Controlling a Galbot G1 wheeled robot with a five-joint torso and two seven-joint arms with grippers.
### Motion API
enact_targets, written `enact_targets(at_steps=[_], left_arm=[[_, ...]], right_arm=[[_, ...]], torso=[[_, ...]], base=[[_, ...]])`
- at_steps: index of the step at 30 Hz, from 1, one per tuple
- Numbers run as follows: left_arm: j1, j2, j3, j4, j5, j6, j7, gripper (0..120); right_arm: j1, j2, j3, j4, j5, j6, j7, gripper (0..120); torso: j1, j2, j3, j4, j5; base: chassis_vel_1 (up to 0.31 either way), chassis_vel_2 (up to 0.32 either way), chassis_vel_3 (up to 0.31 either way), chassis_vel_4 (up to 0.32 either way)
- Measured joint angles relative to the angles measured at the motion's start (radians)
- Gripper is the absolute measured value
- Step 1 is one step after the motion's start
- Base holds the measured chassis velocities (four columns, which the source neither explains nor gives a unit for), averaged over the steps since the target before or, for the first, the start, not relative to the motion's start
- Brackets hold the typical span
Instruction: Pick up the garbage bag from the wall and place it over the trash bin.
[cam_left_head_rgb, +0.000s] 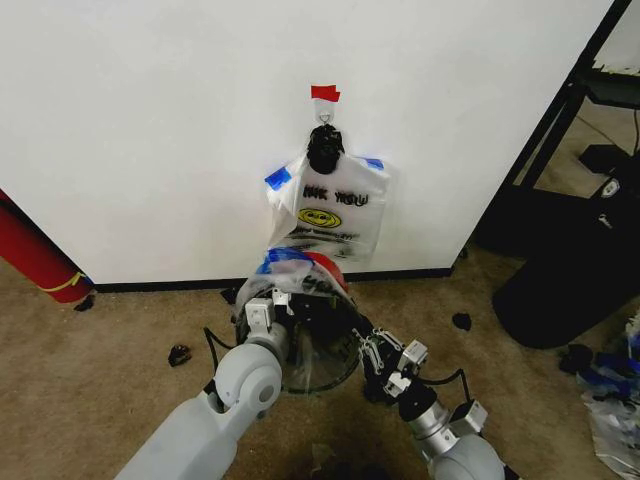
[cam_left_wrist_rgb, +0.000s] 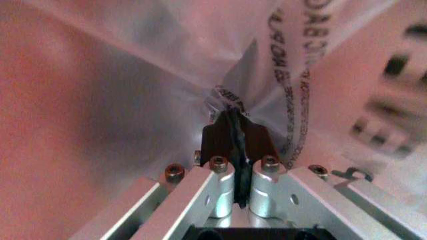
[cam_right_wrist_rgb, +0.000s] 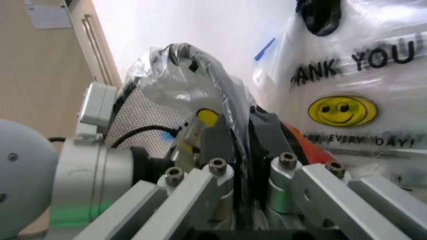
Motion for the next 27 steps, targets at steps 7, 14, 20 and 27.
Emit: enact_targets(at_steps=[7,14,20,27], left_arm=[[0.044,0.016,-0.001,-0.051,-0.002,0.018,0.029,0],[0.114,0.032,0.008,-0.102,0.024,0.048,0.053,0],[0.198,0.104,-0.014,-0.167,0.118,0.063,0.121,0],[0.253,0.152,-0.060,-0.191,0.237,0.036,0.198,0]], right_arm=[[0.022,0.018,0.000,-0.040,-0.009,0.008,0.008,1],[0.062,0.041,-0.004,-0.074,-0.017,0.015,0.019,1],[0.086,0.041,0.011,-0.102,-0.038,0.034,-0.012,1],[0.092,0.034,0.021,-0.113,-0.056,0.048,-0.044,1]], torso=[[0.000,0.000,0.000,0.0002,0.0003],[0.000,0.000,0.000,0.0002,0.0003],[0.000,0.000,0.000,0.0003,0.0003],[0.000,0.000,0.000,0.0002,0.0003]], base=[[0.000,0.000,0.000,0.000],[0.000,0.000,0.000,0.000],[0.000,0.000,0.000,0.000],[0.000,0.000,0.000,0.000]])
